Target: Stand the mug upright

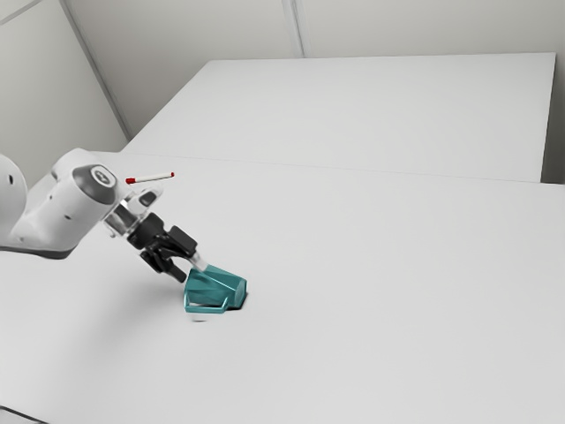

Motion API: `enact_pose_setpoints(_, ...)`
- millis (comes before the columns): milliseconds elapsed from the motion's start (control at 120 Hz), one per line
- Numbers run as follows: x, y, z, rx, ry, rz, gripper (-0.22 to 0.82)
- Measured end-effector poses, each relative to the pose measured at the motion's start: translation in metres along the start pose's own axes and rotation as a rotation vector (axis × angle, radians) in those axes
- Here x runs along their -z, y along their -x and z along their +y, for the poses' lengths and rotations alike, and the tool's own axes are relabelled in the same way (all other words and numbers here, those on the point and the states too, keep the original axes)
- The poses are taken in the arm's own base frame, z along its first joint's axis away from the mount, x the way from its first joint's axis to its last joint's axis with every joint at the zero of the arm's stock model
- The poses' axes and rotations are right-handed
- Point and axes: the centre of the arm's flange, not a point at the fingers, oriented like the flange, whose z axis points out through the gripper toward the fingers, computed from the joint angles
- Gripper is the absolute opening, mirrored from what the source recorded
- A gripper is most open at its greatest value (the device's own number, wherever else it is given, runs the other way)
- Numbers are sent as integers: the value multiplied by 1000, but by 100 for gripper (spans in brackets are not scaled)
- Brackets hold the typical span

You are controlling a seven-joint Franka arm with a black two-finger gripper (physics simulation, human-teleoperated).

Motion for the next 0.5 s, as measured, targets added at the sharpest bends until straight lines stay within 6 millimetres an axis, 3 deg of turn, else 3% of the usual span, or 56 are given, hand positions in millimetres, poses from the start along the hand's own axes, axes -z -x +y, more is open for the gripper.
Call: enact_pose_setpoints(500, -29, -2, -5, 49, 131, 65, 60)
